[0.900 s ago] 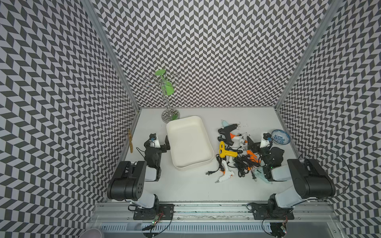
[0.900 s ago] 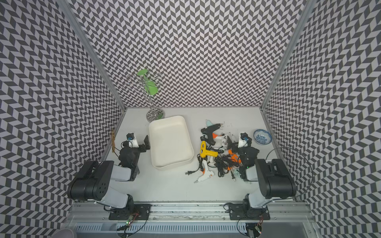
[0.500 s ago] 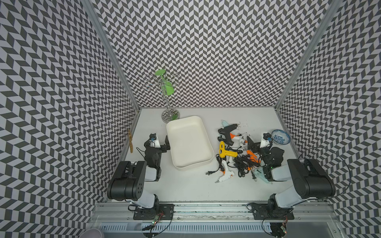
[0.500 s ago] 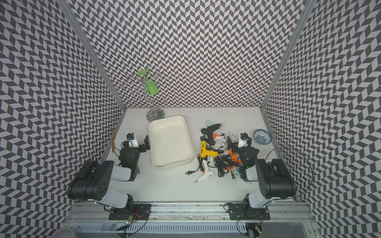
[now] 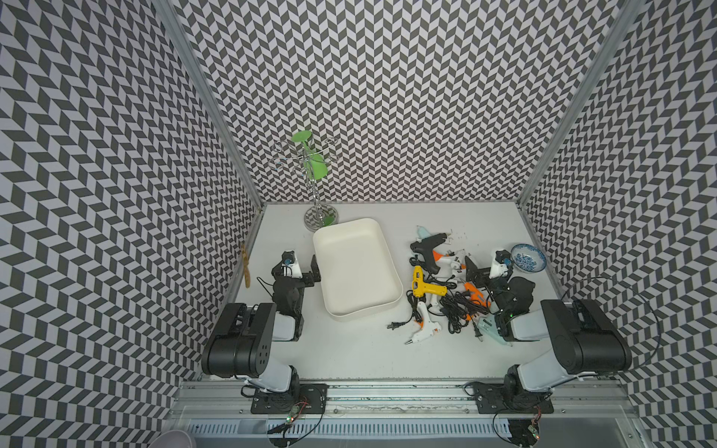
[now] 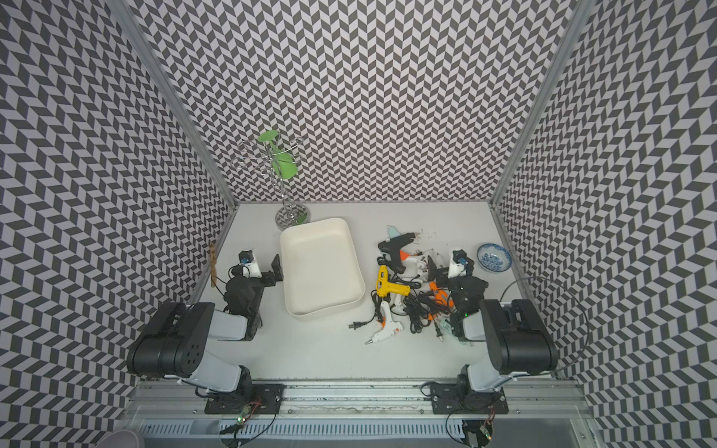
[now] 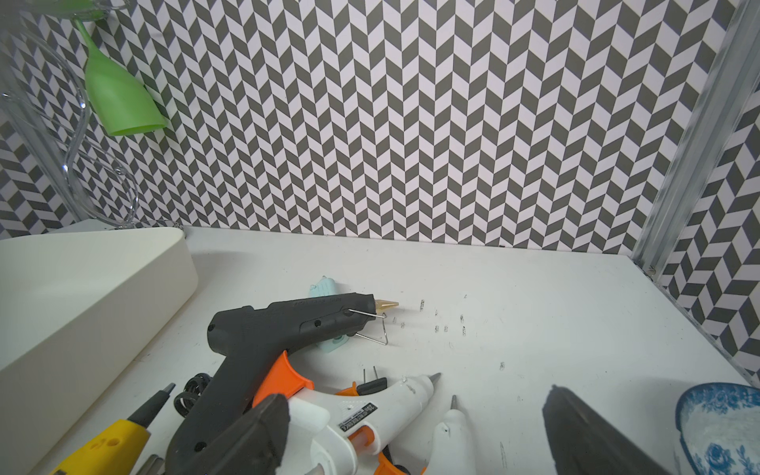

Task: Put the hot melt glue gun into the storage box
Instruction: Pick up the hot melt adhesive gun from the center of the board, then adjust the storage box at the center of the board.

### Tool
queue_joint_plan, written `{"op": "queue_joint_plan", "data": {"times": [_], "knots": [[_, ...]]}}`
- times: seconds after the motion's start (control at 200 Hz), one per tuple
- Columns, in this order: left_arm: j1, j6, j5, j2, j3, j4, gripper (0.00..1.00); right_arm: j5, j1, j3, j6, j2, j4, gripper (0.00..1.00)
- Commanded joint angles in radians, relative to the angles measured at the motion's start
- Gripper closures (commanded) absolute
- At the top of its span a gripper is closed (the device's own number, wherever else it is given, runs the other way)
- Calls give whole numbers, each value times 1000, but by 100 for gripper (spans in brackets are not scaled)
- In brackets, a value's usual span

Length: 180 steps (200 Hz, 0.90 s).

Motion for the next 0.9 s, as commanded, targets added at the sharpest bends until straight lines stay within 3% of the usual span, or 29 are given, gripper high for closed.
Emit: {"op": "queue_joint_plan", "data": {"times": [0.0, 0.075, 0.17, 0.29, 0.426, 0.536, 0.671, 0.896], "knots": [[-12, -32, -106, -98, 98, -221, 0, 152, -6, 57, 58, -156, -173, 0], [-12, -81, -144, -158, 202, -448, 0, 157, -7, 167, 117, -236, -424, 1], [-15, -182, -156, -233, 303, -687, 0, 91, -5, 328, 191, -223, -685, 3], [-28, -277, -18, -285, 486, -1033, 4, 27, 46, 567, 219, -132, -1057, 4], [-64, -413, 110, -260, 648, -1337, 8, 16, 108, 773, 284, -15, -1327, 4], [-87, -443, 171, -211, 689, -1448, 9, 24, 173, 891, 332, 58, -1440, 5], [-104, -417, 256, -136, 699, -1490, 12, 118, 301, 1046, 261, 165, -1563, 6], [-129, -412, 233, -26, 709, -1534, 16, 127, 366, 1163, 157, 330, -1663, 9]]}}
